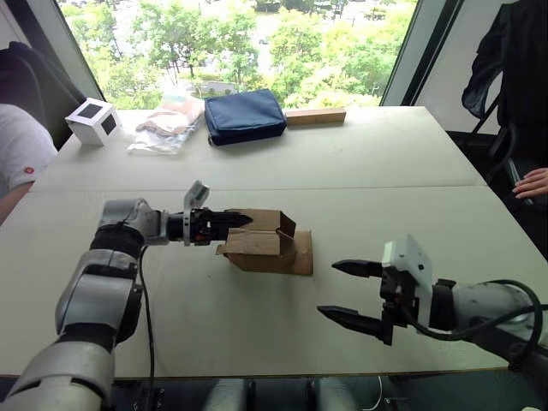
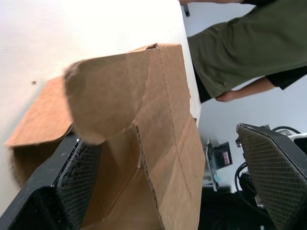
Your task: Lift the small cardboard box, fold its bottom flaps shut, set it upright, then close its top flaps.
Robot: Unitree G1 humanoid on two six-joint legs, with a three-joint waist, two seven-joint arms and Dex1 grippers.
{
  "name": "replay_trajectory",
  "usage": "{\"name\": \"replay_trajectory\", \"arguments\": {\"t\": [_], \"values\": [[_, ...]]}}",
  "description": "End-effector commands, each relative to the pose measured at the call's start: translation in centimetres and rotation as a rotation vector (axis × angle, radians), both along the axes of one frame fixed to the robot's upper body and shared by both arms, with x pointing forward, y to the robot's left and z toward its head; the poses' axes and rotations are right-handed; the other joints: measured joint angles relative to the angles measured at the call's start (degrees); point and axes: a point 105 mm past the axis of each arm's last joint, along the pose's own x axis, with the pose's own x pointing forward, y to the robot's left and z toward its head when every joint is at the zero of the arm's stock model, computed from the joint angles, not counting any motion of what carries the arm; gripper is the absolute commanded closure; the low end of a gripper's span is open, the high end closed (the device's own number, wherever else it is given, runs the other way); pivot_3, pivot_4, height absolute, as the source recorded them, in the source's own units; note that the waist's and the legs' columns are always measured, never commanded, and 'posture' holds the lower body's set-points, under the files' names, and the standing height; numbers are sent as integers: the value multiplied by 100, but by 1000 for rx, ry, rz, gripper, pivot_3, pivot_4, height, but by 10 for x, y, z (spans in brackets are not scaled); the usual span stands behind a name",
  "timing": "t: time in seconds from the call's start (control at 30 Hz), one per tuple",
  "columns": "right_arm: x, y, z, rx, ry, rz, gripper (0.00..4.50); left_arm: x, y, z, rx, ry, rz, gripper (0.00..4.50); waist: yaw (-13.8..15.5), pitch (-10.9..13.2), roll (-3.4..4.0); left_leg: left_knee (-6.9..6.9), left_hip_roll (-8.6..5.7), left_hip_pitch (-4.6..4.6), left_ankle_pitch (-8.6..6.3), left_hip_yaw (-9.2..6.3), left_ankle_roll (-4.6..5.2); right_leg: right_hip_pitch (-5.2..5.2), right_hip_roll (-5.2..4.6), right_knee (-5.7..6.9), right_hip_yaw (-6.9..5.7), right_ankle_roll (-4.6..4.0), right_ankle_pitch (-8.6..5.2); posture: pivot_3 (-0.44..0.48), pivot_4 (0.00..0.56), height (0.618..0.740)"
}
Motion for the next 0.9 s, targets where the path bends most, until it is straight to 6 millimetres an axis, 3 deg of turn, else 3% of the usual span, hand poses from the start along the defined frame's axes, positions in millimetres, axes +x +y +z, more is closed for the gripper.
{"name": "replay_trajectory", "arguments": {"t": [0.03,0.13,0.17,0.23,0.47,0.53,0.63,0.7,0.77,0.83,0.9], "values": [[0,2,13,-6,-61,3,21,7,-4,9,-19,-49,2,0,-7,0,0,0,0,0,0,0,0,0,0,0,0,0,0,0,150,740],[2,3,16,-6,-69,0,21,9,-8,7,-22,-62,5,0,-14,0,0,-1,1,0,0,0,0,-3,2,1,0,0,0,0,150,740],[2,4,17,-6,-69,0,0,10,-9,7,-27,-65,7,499,-16,0,-1,-1,2,0,0,-1,0,-3,2,2,0,0,0,0,150,740],[3,6,18,-4,-69,1,0,10,-11,11,-54,-71,-3,1031,-8,1,-1,-1,2,0,0,-1,0,-3,2,2,0,0,0,0,150,740],[3,5,16,-8,-61,-2,0,8,-12,16,-85,-71,-26,3957,2,1,-1,2,0,-2,0,0,0,-2,2,2,0,2,1,0,150,740],[2,6,16,-4,-59,0,0,5,-11,19,-95,-82,-48,4457,-3,1,-1,2,0,-2,0,0,0,-2,2,3,0,2,1,0,150,740],[3,5,16,23,-58,-8,0,6,-7,30,-102,-142,-55,4457,-5,1,-2,2,1,-2,0,-1,0,-2,3,4,0,2,1,0,150,740],[12,3,25,149,-63,-69,0,9,-3,54,-128,-259,-55,4457,-8,6,-14,2,1,-1,0,-1,0,-2,3,4,0,2,1,0,150,740],[34,-10,49,468,-82,-227,0,10,-1,91,-175,-492,-51,4457,-23,9,-22,2,9,-2,0,-4,0,-3,9,4,2,2,1,0,150,740],[55,-30,57,628,-111,-394,520,3,1,121,-222,-676,-40,4500,-18,6,-21,3,15,-4,3,-8,-6,-6,-4,5,10,1,2,0,150,740],[65,-38,62,668,-140,-464,1077,-7,1,132,-230,-761,-65,4500,-9,4,-16,1,10,-4,7,-6,-13,-8,-13,8,15,0,2,0,150,740]]}}
